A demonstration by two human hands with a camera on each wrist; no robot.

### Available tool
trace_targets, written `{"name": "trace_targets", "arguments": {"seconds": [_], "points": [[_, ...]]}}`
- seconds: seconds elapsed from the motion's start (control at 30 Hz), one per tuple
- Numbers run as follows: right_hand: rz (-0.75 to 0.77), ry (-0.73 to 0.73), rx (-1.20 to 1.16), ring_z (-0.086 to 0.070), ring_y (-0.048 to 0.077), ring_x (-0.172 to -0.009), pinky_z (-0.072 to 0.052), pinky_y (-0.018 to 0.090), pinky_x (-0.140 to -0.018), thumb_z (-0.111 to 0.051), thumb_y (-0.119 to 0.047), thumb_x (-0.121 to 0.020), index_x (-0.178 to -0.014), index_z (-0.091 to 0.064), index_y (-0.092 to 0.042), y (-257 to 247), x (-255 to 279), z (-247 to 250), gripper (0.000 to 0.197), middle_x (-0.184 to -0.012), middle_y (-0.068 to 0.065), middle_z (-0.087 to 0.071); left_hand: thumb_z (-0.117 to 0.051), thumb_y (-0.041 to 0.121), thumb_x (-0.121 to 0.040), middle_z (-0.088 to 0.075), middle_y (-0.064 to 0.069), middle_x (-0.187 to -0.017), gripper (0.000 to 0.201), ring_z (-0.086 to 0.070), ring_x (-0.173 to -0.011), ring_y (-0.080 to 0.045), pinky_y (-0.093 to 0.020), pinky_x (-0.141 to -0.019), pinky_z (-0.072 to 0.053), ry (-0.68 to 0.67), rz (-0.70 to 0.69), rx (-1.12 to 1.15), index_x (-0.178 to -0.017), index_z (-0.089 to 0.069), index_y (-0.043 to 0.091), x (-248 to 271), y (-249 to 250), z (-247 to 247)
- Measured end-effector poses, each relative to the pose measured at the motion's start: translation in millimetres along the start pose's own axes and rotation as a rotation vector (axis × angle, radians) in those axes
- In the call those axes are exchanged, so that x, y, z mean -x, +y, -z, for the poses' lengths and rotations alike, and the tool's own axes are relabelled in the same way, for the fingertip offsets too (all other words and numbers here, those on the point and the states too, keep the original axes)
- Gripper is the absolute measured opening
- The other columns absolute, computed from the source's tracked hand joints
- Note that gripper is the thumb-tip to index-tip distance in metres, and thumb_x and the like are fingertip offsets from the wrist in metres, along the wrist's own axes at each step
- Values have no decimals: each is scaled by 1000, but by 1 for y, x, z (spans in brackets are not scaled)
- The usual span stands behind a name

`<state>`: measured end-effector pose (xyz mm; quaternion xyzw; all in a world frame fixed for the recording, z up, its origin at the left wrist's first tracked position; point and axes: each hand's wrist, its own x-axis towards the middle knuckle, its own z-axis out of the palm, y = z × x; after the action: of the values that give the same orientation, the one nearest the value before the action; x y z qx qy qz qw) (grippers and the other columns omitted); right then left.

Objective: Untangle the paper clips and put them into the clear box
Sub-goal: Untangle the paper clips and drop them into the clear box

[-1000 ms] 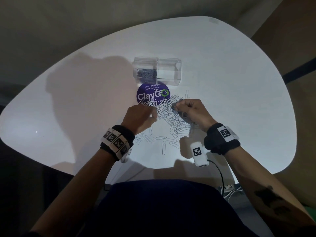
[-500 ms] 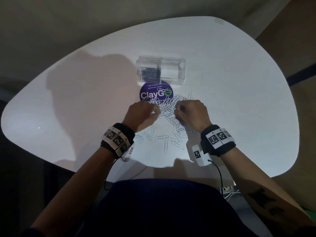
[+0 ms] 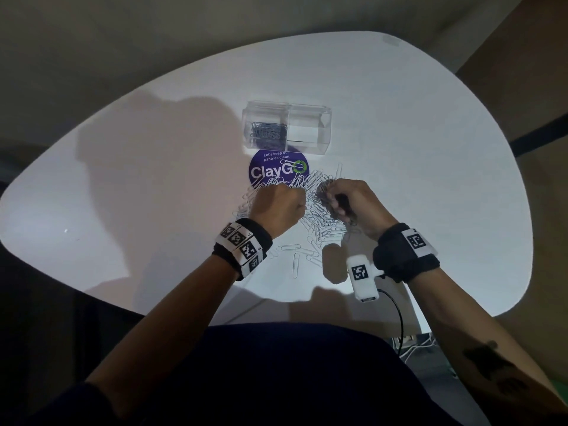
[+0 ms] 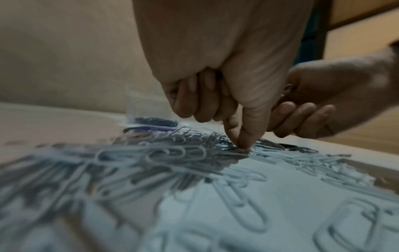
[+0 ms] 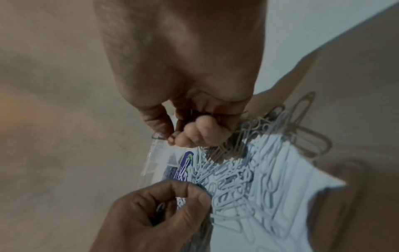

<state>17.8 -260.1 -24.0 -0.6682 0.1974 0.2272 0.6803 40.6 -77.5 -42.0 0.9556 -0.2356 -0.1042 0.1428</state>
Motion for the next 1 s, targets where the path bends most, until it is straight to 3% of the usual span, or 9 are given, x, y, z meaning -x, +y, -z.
{"name": "trace_targets", "arguments": {"seconds": [0.2,0.27,0.37,0.47,0.57,0.63,0.73,0.83,1.0], "points": [[-77,5,-203,-40,18,-45,-29,21,-40,-43,-12,-86,-65,-50,-10,-1,2,1,21,-59,7,-51,-60,23,-86,-65,-1,-72,17,-54,-63,-11,-24,-60,-38,-165,191,531,-80,-65,7,9,-19,12],[-103,-39,-263,-41,17,-45,-28,18,-39,-39,-11,-85,-68,-51,-12,-2,3,0,21,-58,5,-52,-54,21,-87,-43,-8,-58,26,-33,-51,-15,-23,-48,-28,-213,318,915,-73,-50,-1,14,-26,20],[-99,-68,-299,-36,15,-43,-23,18,-37,-40,-12,-84,-70,-53,-12,0,0,-4,19,-56,3,-46,-45,14,-85,-30,-2,-57,23,-13,-46,-13,-20,-45,-14,-290,381,1269,-64,-36,14,18,-35,29],[21,4,-89,-36,16,-45,-20,28,-42,-60,-13,-85,-71,-65,-5,7,-9,-9,17,-58,6,-50,-42,9,-74,-44,-10,-61,10,-15,-41,-13,-18,-44,-15,-285,358,1368,-66,-36,11,19,-37,31],[243,93,438,-65,13,-66,-52,32,-63,-77,-21,-78,-76,-75,-16,17,-17,-16,6,-77,-2,-73,-40,2,-68,-47,-8,-59,8,-18,-39,-12,-19,-43,-14,-241,332,1404,-70,-39,10,18,-33,29],[332,142,717,-69,11,-80,-55,33,-77,-77,-27,-75,-79,-74,-27,21,-17,-23,5,-83,-9,-74,-40,4,-64,-46,-3,-55,10,-19,-38,-11,-19,-44,-12,-226,330,1397,-73,-41,7,17,-30,28],[391,198,961,-65,18,-85,-48,29,-70,-74,-30,-78,-90,-72,-29,23,-19,-30,12,-83,-9,-71,-47,13,-62,-41,-5,-54,14,-21,-37,-10,-19,-43,-13,-213,355,1412,-72,-42,5,15,-28,29],[433,233,1029,-62,19,-84,-37,27,-64,-72,-34,-82,-88,-70,-24,25,-23,-33,12,-84,-6,-70,-56,21,-83,-32,-2,-53,29,-18,-38,-12,-21,-42,-14,-207,401,1396,-64,-36,16,14,-30,26],[431,186,1061,-64,22,-81,-49,32,-65,-59,-23,-86,-78,-63,-23,24,-27,-33,10,-77,-6,-71,-60,37,-94,-20,5,-51,43,-15,-40,-10,-20,-39,-13,-242,471,1411,-64,-32,24,17,-34,20]]}}
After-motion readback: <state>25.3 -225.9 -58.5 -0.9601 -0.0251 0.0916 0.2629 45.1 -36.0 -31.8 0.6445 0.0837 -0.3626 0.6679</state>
